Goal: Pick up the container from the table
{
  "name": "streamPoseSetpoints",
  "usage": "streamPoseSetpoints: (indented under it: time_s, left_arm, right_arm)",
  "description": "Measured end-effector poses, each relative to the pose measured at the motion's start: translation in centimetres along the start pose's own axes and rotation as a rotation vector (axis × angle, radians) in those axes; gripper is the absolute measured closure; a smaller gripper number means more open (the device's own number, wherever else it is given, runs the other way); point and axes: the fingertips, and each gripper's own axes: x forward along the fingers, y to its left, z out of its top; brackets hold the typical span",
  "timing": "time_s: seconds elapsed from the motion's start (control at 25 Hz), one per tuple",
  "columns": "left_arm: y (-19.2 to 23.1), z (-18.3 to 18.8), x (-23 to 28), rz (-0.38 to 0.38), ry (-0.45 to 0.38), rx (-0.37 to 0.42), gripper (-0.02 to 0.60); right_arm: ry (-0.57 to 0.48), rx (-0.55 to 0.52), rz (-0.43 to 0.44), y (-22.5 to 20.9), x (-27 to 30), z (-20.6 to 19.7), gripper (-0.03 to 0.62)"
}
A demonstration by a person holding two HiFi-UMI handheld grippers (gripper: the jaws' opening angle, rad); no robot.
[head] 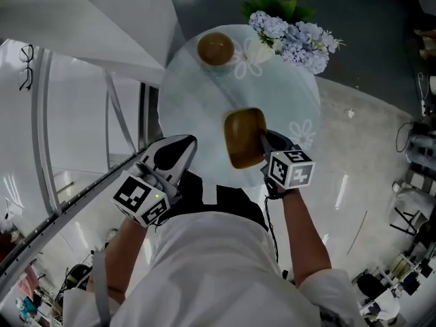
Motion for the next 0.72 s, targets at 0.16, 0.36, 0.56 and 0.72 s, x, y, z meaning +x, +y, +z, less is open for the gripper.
streamPoseSetpoints:
  time_s: [0.16,0.36,0.56,0.72]
  left_arm:
    - [-0.2,1.1,-0.1,-0.015,-0.014,0.036,0.560]
    - [-0.3,2.4,-0.4,-0.031,-0.027,0.077,0.560]
    - [-1.6,4.4,-1.6,-0.038,-0.045,0.102,0.560]
    - [-2.1,5.2,-1.8,-0.051,-0.057,0.118,0.560]
  right_arm:
    - [-0.077,0.004,0.002,0.5,-1.3,2.1,0.569]
    - [-0.160,0.019,0.012,1.3,-3.0,4.3,0.569]
    - [-0.229,0.017,0.019,3.2,-6.3,6.6,0.569]
    - [-0.276,0.016,0.027,4.2,-7.6,8.2,0.569]
